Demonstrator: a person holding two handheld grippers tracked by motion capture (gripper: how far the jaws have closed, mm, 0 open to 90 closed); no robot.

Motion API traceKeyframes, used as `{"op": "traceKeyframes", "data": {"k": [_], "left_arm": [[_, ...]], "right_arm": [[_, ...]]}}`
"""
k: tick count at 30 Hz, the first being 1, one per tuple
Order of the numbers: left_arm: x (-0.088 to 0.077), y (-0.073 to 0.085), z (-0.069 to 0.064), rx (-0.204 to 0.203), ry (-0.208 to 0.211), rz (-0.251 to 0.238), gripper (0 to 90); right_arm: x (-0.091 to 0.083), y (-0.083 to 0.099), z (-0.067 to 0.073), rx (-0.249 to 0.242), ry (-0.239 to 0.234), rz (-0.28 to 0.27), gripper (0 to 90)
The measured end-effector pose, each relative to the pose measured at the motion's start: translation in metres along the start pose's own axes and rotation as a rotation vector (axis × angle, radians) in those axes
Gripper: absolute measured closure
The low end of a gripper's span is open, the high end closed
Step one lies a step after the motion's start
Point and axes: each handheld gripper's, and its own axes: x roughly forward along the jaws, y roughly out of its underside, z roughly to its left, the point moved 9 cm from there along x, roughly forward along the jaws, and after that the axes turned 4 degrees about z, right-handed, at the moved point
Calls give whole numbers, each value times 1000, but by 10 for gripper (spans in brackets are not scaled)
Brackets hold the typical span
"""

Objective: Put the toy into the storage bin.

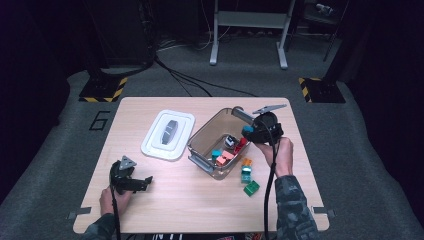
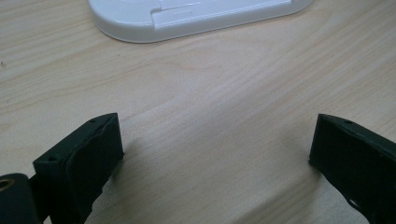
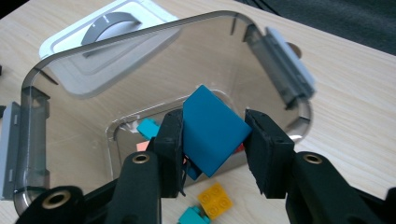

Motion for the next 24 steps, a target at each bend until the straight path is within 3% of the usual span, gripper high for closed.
{"op": "traceKeyframes", "data": {"k": [11,24], "left_arm": [[0,0,0,0,0,0,25],[0,0,0,-1,-3,0,25]], "right_arm": [[28,13,28,-65,-57,97,594],[40,25,36,-90,-73,145,591]]}}
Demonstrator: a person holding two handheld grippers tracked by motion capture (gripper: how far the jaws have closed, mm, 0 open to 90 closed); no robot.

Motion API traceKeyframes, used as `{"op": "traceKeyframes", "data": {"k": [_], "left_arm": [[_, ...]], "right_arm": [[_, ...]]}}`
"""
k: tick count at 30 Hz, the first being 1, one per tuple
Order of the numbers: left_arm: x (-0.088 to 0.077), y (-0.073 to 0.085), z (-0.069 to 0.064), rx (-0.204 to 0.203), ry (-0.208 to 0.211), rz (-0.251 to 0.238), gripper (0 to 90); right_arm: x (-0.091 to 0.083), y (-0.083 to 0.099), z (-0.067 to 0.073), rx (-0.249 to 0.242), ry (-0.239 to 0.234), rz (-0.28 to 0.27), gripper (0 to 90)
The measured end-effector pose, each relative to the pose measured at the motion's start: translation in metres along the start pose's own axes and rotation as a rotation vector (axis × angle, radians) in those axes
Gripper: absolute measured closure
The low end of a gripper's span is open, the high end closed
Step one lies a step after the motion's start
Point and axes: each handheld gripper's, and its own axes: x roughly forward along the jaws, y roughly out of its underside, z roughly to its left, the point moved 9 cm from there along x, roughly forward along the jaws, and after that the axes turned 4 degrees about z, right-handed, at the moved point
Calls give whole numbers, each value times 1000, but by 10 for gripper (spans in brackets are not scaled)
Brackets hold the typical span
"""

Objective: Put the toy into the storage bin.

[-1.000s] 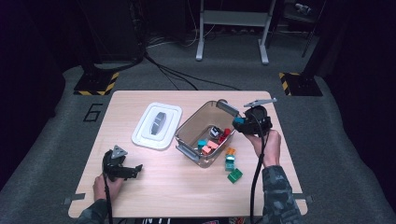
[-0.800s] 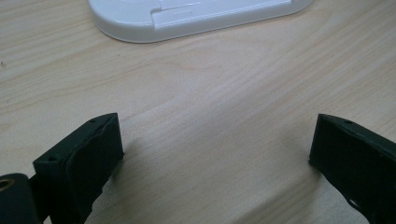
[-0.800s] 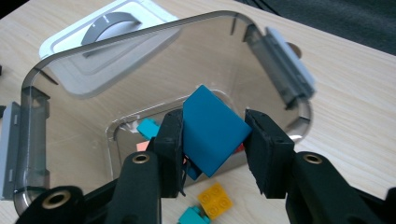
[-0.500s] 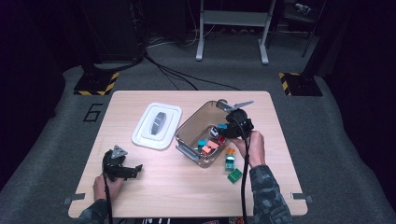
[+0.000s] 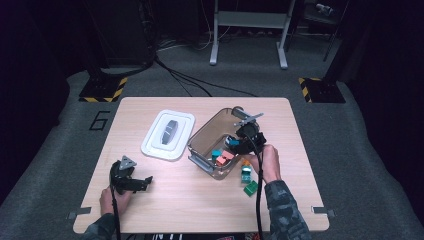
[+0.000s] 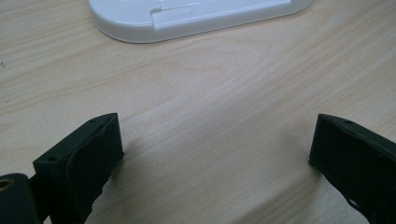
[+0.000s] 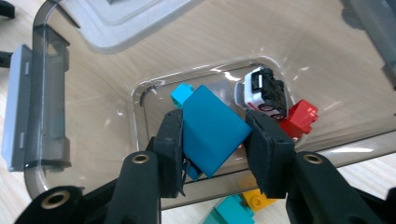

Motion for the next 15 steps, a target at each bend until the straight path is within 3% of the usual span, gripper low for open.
{"op": "traceKeyframes", "data": {"k": [2,4,5,15], "left_arm": [[0,0,0,1,0,0,25],[0,0,0,-1,1,0,25],[0,0,0,0,0,0,25],[0,0,0,-1,2,-1,25]], "right_arm": [[0,1,1,-5,-7,8,581],[-1,1,2,5,2,-1,500],[-3,3,2,5,-16,4,470],[-26,15,-8,82,12,-102,165]]}}
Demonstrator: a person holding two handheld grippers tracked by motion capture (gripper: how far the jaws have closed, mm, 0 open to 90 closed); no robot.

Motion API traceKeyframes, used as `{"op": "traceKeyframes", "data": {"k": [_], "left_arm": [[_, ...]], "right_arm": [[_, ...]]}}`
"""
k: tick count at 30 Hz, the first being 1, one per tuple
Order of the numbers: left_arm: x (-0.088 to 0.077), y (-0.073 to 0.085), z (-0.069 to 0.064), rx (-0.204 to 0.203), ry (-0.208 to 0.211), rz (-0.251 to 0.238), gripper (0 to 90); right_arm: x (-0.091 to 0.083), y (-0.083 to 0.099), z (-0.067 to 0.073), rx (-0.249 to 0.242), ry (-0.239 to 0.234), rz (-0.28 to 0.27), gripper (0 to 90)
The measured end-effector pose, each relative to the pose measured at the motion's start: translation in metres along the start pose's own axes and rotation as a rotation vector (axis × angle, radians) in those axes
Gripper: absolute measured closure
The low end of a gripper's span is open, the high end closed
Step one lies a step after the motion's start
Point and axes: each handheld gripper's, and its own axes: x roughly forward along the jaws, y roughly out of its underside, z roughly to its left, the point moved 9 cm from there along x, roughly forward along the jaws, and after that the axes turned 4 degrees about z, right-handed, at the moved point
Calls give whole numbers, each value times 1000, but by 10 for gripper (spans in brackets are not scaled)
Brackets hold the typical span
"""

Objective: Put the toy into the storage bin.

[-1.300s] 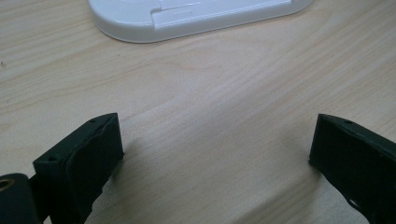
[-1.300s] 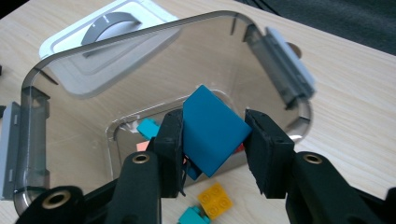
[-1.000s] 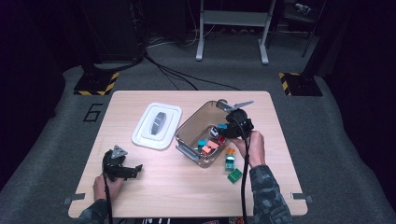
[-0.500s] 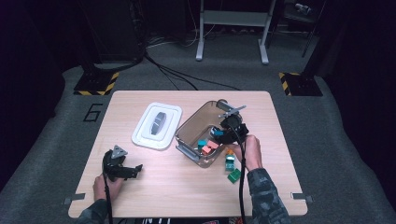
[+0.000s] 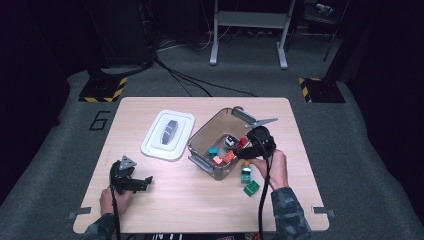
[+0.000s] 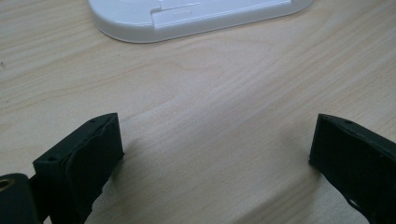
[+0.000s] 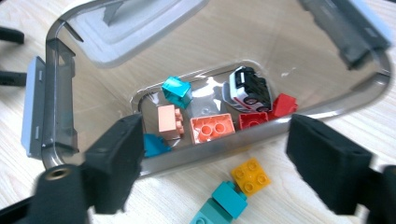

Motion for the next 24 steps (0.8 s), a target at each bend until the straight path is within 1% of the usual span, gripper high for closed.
{"op": "traceKeyframes", "data": {"k": [1,3,5,8,10,14,15,16,18,19,22,23,24], "left_arm": [[0,0,0,1,-2,0,25],[0,0,0,1,-2,1,25],[0,0,0,1,-2,1,25],[0,0,0,1,-2,1,25],[0,0,0,1,-2,1,25],[0,0,0,1,-2,0,25],[0,0,0,-1,0,1,25],[0,0,0,1,-2,0,25],[0,0,0,-1,0,1,25],[0,0,0,1,-2,1,25],[0,0,0,-1,0,0,25],[0,0,0,1,-1,1,25],[0,0,0,1,-2,0,25]], "right_arm": [[-3,3,-2,-3,2,-4,144],[-7,8,-5,14,-1,-19,133],[-9,14,-9,24,4,-26,96],[-10,26,-14,34,16,-21,60],[-8,35,-15,52,11,-14,36],[-3,55,-19,63,12,1,0],[-1,60,-17,77,4,11,0],[2,65,-17,83,8,24,0],[6,75,-18,87,15,32,0],[9,80,-18,100,15,38,0],[17,95,-19,129,41,75,1],[20,99,-19,134,42,78,6],[23,103,-19,145,55,88,10]]}}
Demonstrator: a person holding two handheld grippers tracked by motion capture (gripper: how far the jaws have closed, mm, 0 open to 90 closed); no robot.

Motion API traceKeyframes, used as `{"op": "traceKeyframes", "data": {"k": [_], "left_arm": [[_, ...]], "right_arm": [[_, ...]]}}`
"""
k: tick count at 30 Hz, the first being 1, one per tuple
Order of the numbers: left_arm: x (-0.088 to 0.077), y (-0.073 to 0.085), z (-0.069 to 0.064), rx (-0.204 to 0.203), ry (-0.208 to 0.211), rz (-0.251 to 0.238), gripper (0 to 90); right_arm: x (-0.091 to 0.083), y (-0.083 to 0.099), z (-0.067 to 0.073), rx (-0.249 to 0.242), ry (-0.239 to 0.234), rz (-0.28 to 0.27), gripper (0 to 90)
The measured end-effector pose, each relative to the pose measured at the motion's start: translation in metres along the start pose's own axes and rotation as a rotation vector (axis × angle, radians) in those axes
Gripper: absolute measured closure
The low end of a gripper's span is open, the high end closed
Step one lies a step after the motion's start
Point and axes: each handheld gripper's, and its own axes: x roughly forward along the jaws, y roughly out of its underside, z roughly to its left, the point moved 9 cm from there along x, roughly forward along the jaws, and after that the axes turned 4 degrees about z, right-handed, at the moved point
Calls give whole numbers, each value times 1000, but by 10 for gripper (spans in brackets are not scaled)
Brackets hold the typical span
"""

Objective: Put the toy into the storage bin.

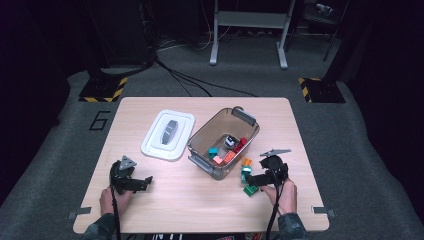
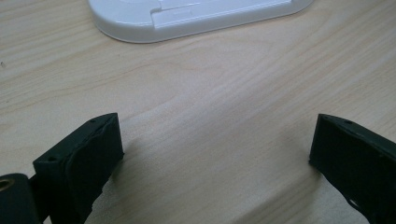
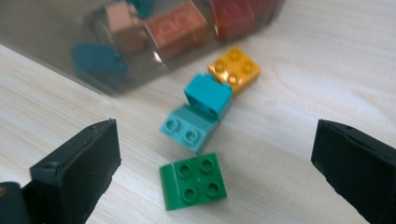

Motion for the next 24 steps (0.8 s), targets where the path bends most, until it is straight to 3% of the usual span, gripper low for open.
{"op": "traceKeyframes", "data": {"k": [7,14,19,24], "left_arm": [[0,0,0,0,0,1,25],[0,0,0,-2,2,1,25],[0,0,0,0,0,1,25],[0,0,0,-1,0,1,25]], "right_arm": [[20,17,2,51,52,34,41],[39,23,4,46,151,30,81],[44,31,7,40,169,53,132],[40,42,-1,43,180,70,142]]}}
